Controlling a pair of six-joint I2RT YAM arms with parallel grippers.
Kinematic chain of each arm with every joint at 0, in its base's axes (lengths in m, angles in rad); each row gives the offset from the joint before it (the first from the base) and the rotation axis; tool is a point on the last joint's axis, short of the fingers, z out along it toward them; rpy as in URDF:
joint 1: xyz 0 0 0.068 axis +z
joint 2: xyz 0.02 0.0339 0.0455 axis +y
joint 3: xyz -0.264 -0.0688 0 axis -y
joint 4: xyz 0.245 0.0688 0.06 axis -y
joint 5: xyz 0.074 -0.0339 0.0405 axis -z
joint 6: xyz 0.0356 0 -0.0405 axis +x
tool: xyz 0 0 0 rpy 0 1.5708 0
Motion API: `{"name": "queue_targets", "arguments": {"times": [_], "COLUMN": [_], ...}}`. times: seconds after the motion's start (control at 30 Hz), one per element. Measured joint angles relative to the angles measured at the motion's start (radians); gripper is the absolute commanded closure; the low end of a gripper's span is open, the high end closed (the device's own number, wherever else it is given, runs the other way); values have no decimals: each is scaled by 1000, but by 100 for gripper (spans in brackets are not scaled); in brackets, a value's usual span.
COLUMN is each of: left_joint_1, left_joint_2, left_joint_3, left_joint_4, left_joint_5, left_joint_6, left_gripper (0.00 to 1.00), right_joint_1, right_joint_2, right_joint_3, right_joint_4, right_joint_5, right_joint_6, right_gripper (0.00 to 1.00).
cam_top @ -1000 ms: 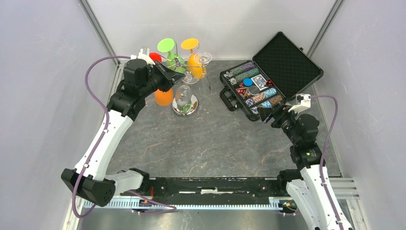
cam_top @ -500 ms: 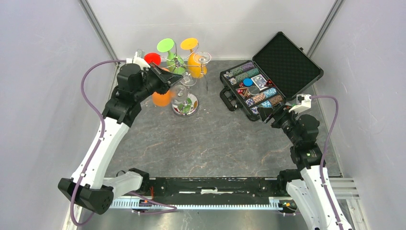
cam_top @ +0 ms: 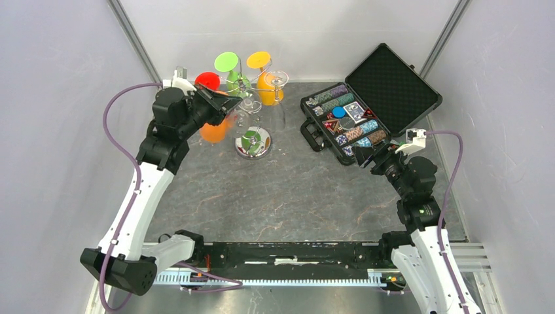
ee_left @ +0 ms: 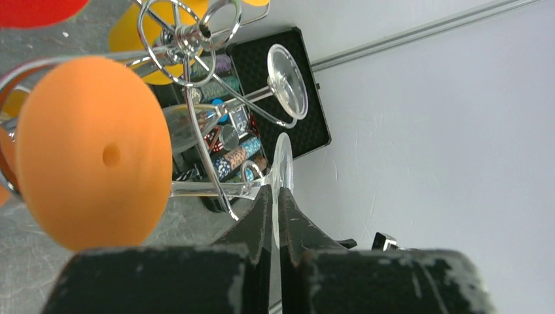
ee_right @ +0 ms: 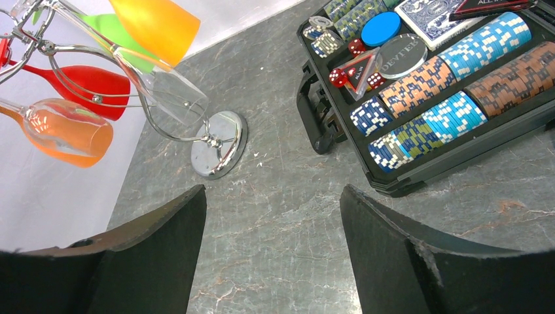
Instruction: Take the wine glass off the wine glass rack
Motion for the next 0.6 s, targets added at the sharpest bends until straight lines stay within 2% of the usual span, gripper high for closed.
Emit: {"name": "queue_targets", "arguments": {"times": [0.23,0.6], "left_joint_1": [8,7], "left_joint_2": [61,143], "left_joint_3": [-6,-6], "left_joint_4": [98,182], "left_joint_5": [8,119], "left_joint_6": [-27,-55], "left_gripper": [98,98], "right_joint_1": [0,0], "right_joint_2": [1,40], "right_joint_3": [0,0], "right_joint_4": [0,42], "right_joint_5": [4,-42], "right_joint_6": [0,-8], "right_gripper": [18,7]}}
